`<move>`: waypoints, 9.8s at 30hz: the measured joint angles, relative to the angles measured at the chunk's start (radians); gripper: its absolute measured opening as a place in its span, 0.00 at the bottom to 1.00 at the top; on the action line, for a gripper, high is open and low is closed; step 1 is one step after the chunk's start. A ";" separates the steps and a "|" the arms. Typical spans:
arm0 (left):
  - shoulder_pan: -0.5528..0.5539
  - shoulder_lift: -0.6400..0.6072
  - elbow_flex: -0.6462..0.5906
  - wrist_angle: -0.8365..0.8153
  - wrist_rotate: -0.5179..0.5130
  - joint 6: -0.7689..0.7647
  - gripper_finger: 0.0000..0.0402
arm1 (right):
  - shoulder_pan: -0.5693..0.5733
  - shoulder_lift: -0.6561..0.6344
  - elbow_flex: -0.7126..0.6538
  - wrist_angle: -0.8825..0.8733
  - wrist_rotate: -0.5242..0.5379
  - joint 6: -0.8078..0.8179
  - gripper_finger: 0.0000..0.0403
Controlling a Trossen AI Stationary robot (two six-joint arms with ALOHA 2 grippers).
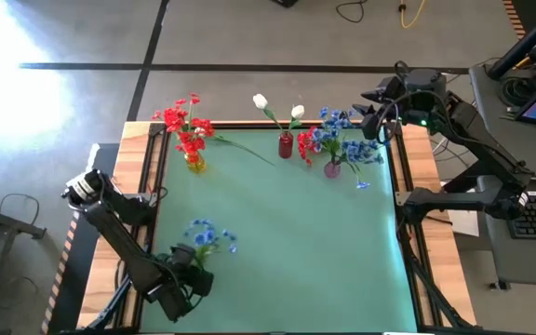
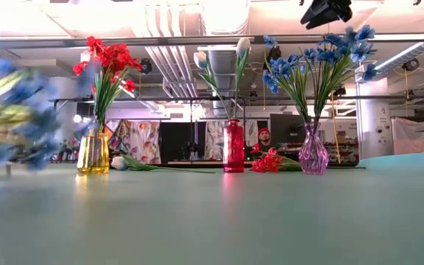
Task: Sort flowers into vase by color
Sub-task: Put the blue flower into the violet vase
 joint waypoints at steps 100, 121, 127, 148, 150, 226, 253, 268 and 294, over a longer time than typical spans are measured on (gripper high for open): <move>0.936 -0.281 -0.320 1.810 0.137 2.313 0.00 | 0.579 0.385 -0.021 0.622 -0.150 -0.019 0.48; 0.939 -0.243 -0.321 1.820 0.135 2.313 0.00 | 0.584 0.407 -0.030 0.647 -0.149 0.075 0.69; 0.938 -0.198 -0.322 1.864 0.136 2.308 0.00 | 0.599 0.416 -0.063 0.647 -0.148 0.114 0.71; 0.938 -0.192 -0.322 1.868 0.145 2.254 0.01 | 0.607 0.477 -0.066 0.703 -0.128 0.116 0.28; 0.938 -0.193 -0.322 1.871 0.149 2.244 0.01 | 0.607 0.472 -0.066 0.705 -0.131 0.115 0.25; 0.938 -0.573 -0.321 1.088 0.029 2.144 0.52 | 0.629 -0.039 -0.471 0.418 0.878 0.431 0.03; 0.938 -0.572 -0.321 1.068 -0.023 2.133 0.52 | 0.624 0.076 -0.490 0.508 1.015 0.535 0.03; 0.938 -0.572 -0.321 1.059 -0.023 2.133 0.52 | 0.623 0.099 -0.490 0.452 1.014 0.530 0.03; 0.938 -0.572 -0.321 1.059 -0.023 2.132 0.52 | 0.621 0.119 -0.490 0.448 1.014 0.599 0.03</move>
